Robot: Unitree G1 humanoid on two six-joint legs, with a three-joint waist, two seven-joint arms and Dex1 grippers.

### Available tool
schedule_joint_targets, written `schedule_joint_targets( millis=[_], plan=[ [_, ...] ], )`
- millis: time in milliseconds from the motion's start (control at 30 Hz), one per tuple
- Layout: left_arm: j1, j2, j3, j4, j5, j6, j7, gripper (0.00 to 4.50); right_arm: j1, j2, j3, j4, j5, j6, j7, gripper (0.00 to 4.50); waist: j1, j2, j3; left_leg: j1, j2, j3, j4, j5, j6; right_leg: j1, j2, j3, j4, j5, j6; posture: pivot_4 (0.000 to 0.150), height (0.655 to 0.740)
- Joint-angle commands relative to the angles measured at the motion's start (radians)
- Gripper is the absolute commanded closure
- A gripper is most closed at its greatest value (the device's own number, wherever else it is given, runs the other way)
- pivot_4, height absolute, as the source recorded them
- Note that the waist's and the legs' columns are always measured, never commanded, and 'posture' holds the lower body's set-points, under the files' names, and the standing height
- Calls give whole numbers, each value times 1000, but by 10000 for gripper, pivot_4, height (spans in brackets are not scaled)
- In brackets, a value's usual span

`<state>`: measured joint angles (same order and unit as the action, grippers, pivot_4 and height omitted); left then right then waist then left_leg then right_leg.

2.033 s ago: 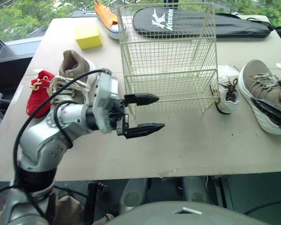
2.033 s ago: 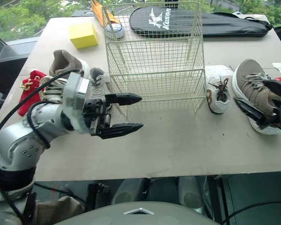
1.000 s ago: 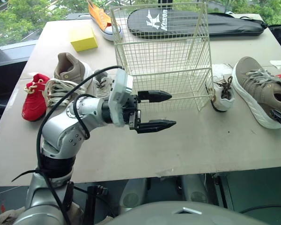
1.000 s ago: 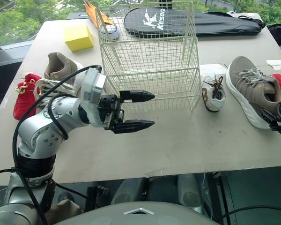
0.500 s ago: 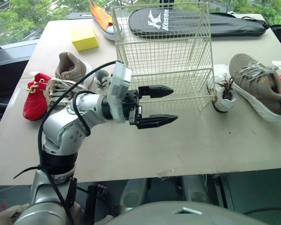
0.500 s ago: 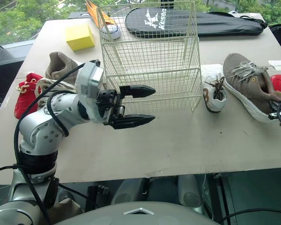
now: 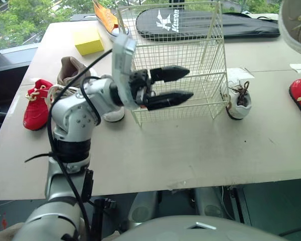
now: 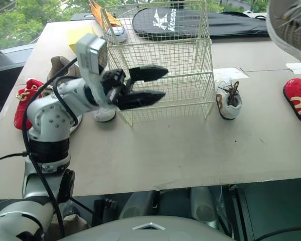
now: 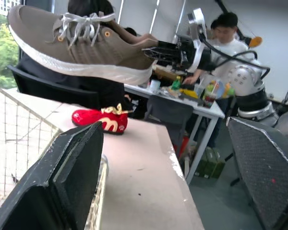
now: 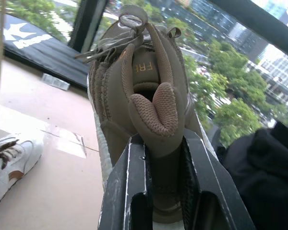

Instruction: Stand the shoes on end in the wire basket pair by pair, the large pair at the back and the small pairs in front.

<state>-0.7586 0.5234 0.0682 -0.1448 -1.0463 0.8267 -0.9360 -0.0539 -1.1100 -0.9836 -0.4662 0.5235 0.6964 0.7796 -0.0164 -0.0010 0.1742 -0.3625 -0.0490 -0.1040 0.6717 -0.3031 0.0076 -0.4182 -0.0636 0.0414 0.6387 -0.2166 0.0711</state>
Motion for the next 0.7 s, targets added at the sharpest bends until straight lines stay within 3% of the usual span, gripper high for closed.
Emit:
schedule_joint_targets(
  millis=[33,133,300,400,500,567,700],
  plan=[
    [-107,60,53,59,-22,55,-16,0,-106,-174,53,88,19,-196,182,44962,-3,0,0,1,1,0,0,0,0,1,1,0,1,0,0,1500,7400],
    [-211,143,7,133,50,71,-105,0,-211,-302,175,195,76,-306,331,44962,-5,0,0,1,2,0,-1,1,-1,1,1,-2,1,-1,1,1500,7400],
    [-328,202,-15,211,120,81,-172,0,-326,-409,246,289,202,-309,534,44962,4,-2,1,-5,2,-1,-1,1,-1,-1,-2,-4,-4,-1,2,1500,7400],
    [-407,287,-70,276,188,81,-319,0,-420,-482,357,332,280,-367,629,44962,1,-2,1,-14,2,-1,-1,1,-1,-9,-3,-6,-5,-1,2,1500,7400],
    [-500,308,-155,360,264,55,-457,0,-564,-531,524,377,373,-436,665,44962,-4,-2,2,-20,1,-1,2,1,-2,-17,-3,-6,-2,-1,2,1500,7400],
    [-546,288,-202,395,307,28,-531,0,-731,-504,665,403,390,-438,698,44962,-4,-2,2,-20,1,-1,0,1,-2,-17,-4,-6,-3,-1,2,1500,7400],
    [-611,235,-256,407,342,10,-632,0,-1065,-330,906,464,280,-411,814,44962,-12,-7,7,-21,0,-1,2,1,-2,-17,-4,-7,-2,-1,2,1500,7400]
  ],
)
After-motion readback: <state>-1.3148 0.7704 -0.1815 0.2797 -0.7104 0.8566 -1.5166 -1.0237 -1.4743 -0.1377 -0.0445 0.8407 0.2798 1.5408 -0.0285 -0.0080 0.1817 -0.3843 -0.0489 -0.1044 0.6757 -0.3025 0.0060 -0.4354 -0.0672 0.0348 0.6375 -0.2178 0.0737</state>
